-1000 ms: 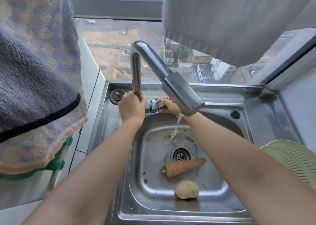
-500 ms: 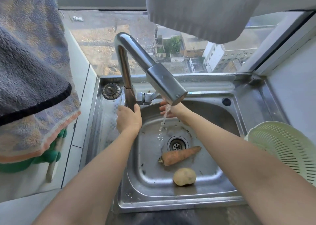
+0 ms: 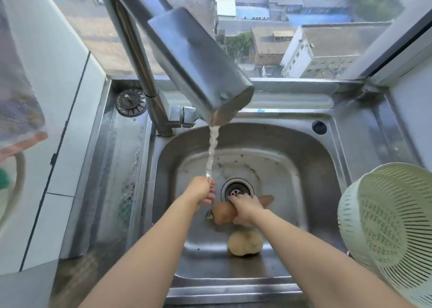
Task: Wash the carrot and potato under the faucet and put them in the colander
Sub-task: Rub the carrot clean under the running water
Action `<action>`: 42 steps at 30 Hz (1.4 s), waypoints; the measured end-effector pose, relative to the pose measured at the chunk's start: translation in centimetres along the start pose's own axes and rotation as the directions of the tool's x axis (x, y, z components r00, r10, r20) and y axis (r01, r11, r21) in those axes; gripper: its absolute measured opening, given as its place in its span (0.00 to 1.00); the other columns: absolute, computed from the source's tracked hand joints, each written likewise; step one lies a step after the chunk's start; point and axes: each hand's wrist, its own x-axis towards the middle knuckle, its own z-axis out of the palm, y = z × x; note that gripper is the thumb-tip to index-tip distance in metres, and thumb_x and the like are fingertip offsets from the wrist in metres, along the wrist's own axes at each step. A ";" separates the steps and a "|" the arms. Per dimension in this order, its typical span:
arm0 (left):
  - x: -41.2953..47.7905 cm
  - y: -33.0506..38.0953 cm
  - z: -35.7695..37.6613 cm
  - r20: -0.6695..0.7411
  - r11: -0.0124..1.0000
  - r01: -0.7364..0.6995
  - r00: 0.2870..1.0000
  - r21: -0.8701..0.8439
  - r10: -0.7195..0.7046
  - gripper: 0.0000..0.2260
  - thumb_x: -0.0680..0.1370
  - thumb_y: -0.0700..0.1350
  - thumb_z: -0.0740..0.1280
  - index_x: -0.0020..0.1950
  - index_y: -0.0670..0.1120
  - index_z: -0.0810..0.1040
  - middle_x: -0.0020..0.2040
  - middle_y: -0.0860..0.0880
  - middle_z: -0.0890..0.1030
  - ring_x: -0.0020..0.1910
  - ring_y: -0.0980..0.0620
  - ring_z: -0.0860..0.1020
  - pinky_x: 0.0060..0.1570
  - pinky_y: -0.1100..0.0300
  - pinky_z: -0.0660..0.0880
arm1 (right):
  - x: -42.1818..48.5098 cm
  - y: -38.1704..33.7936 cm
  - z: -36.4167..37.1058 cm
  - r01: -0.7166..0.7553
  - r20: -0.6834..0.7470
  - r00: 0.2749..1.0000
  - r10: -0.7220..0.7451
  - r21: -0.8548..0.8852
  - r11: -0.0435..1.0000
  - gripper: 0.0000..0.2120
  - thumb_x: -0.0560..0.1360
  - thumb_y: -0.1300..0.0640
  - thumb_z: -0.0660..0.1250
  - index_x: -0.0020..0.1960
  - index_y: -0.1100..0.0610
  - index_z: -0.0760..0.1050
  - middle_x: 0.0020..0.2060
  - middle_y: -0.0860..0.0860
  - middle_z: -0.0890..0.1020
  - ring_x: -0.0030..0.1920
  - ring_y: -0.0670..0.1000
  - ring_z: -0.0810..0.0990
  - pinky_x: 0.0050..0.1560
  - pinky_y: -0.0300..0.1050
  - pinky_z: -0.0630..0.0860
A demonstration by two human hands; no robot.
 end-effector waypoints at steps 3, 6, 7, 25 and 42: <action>0.4 -0.6 -0.2 -0.016 0.999 -0.028 1.000 -0.036 0.027 0.14 0.82 0.39 0.54 0.38 0.46 0.70 0.33 0.49 0.68 0.29 0.54 0.64 0.25 0.65 0.59 | 0.3 -0.1 0.8 0.064 -0.027 0.997 -0.068 -0.110 0.992 0.34 0.71 0.49 0.73 0.71 0.56 0.63 0.68 0.57 0.71 0.68 0.60 0.69 0.67 0.55 0.63; 0.4 -1.4 -0.5 -0.122 0.996 -0.080 0.989 0.034 0.083 0.11 0.80 0.39 0.57 0.43 0.43 0.77 0.38 0.44 0.74 0.32 0.50 0.69 0.31 0.59 0.64 | 0.0 0.3 -0.5 0.099 -0.097 0.990 -0.103 -0.041 0.994 0.32 0.71 0.45 0.72 0.70 0.54 0.65 0.67 0.57 0.72 0.66 0.60 0.71 0.64 0.54 0.65; 0.3 -1.6 -0.5 -0.165 0.994 -0.100 0.981 0.036 0.105 0.12 0.80 0.40 0.57 0.47 0.40 0.79 0.42 0.40 0.77 0.36 0.47 0.73 0.35 0.57 0.67 | -0.2 0.3 -1.5 0.110 -0.147 0.984 -0.104 0.035 0.993 0.31 0.70 0.44 0.72 0.68 0.54 0.67 0.65 0.56 0.74 0.65 0.60 0.72 0.62 0.53 0.67; -7.2 4.0 -0.8 -0.342 0.742 -0.229 0.940 -0.630 -0.001 0.14 0.74 0.54 0.66 0.44 0.43 0.79 0.42 0.45 0.82 0.45 0.42 0.81 0.55 0.49 0.77 | -11.9 -9.1 -11.4 0.008 -0.006 1.000 -0.017 0.990 0.140 0.29 0.81 0.37 0.51 0.50 0.60 0.78 0.29 0.56 0.80 0.25 0.51 0.77 0.25 0.38 0.72; -7.3 3.5 -0.5 -0.338 0.765 -0.281 0.937 -0.580 0.088 0.15 0.76 0.54 0.67 0.48 0.41 0.77 0.42 0.43 0.81 0.43 0.43 0.80 0.40 0.56 0.77 | -12.9 -9.3 -11.6 0.035 -0.029 0.999 -0.033 0.978 0.207 0.32 0.82 0.38 0.45 0.48 0.64 0.75 0.29 0.58 0.75 0.25 0.52 0.74 0.25 0.40 0.71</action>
